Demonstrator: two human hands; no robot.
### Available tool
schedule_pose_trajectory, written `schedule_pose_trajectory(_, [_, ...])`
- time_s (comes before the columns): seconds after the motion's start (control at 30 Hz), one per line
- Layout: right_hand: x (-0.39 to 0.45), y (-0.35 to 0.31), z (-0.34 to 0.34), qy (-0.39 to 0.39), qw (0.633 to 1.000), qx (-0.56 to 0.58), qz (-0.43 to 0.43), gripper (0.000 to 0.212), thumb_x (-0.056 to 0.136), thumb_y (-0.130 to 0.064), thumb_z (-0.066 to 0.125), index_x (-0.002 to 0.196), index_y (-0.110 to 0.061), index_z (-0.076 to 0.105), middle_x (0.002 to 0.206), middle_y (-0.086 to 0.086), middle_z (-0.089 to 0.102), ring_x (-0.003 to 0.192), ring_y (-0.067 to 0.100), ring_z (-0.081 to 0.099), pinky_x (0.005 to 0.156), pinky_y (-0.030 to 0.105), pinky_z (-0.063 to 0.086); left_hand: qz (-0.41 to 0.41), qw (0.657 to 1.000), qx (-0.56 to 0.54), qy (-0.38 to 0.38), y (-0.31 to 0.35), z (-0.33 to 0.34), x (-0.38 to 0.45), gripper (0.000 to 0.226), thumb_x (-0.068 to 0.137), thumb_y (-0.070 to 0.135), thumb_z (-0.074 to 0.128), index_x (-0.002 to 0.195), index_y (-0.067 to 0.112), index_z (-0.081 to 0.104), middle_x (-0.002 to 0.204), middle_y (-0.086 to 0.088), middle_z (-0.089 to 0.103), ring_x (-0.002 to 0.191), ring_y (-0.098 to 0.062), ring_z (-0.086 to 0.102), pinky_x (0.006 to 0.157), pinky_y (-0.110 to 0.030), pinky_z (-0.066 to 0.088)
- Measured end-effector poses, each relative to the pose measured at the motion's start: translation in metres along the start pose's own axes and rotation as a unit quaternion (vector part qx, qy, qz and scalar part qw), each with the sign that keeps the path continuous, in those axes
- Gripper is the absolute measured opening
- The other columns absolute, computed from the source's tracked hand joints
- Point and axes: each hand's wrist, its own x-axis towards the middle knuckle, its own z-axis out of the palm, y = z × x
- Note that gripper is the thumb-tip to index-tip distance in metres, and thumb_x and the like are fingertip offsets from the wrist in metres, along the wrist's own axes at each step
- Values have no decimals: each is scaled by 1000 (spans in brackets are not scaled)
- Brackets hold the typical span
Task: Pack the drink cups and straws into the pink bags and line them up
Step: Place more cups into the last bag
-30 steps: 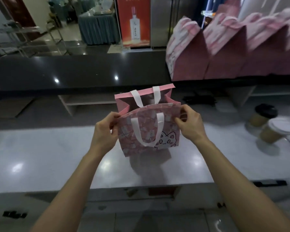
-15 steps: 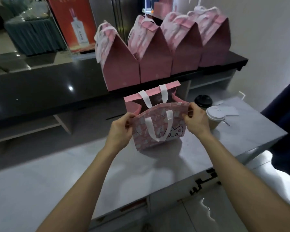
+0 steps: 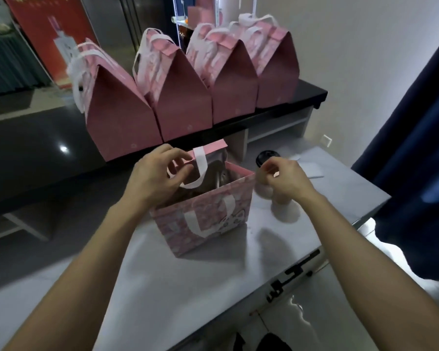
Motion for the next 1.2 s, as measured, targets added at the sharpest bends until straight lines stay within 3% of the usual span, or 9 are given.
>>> schedule_pose_trajectory(0.13, [50,18,-4,-21,996,-79,-29,39,91,-26,78,128,-18,69,125,5,66,115,28,65,99,43,55,8,998,31,-56,16,29,30,10,99,41,75,108,38,76,98,18,66,86,-2,66,78,-42,62])
schedule_pose_trajectory(0.33, [129,52,6,-134,978,-155,-26,99,77,-58,87,156,-18,43,146,12,48,133,35,54,106,47,53,-76,994,58,-54,28,52,44,13,99,38,74,111,35,76,99,19,67,91,-5,66,81,-42,63])
schedule_pose_trajectory(0.47, [156,58,19,-220,954,-198,-43,92,74,-56,87,146,-16,49,134,14,56,119,37,61,96,47,58,-135,989,51,-9,37,53,32,17,99,35,74,114,30,78,103,14,73,96,-7,69,84,-37,62])
schedule_pose_trajectory(0.67, [160,11,-14,-92,984,-92,-118,90,69,-73,71,144,-24,59,125,10,59,120,36,59,97,46,56,-202,978,34,28,38,31,4,12,98,25,66,103,36,68,94,20,70,86,-4,69,74,-31,62])
schedule_pose_trajectory(0.8, [141,-40,-55,35,979,59,-193,76,71,-74,68,135,-32,67,114,2,59,108,23,61,92,33,51,-248,967,49,24,23,0,-8,22,87,10,66,84,32,66,81,12,69,78,-14,68,71,-45,62])
schedule_pose_trajectory(0.9, [123,-90,-75,30,952,163,-258,70,77,-74,70,133,-32,70,114,-4,65,101,7,62,87,12,44,-275,951,136,-36,10,-16,-18,24,89,20,76,80,40,66,88,9,58,89,-16,52,73,-37,49])
schedule_pose_trajectory(1.0, [101,-131,-74,-48,937,205,-280,60,85,-79,60,125,-35,73,108,-18,71,97,-8,65,75,2,43,-291,935,172,-107,0,-21,-28,9,87,44,81,94,44,75,107,13,49,115,-19,34,96,-37,37])
schedule_pose_trajectory(1.1, [85,-153,-57,-112,937,163,-290,62,89,-83,46,119,-36,71,102,-18,70,92,-6,65,69,16,50,-222,955,168,-99,-6,-24,-32,40,79,66,79,114,50,73,125,28,44,134,-12,17,117,-41,17])
schedule_pose_trajectory(1.2, [73,-161,-41,-159,933,97,-306,63,87,-84,44,120,-36,65,105,-17,67,96,0,64,78,36,58,-168,950,201,-172,-13,-30,-31,91,65,91,65,145,48,58,157,28,42,165,-17,-5,127,-57,-22])
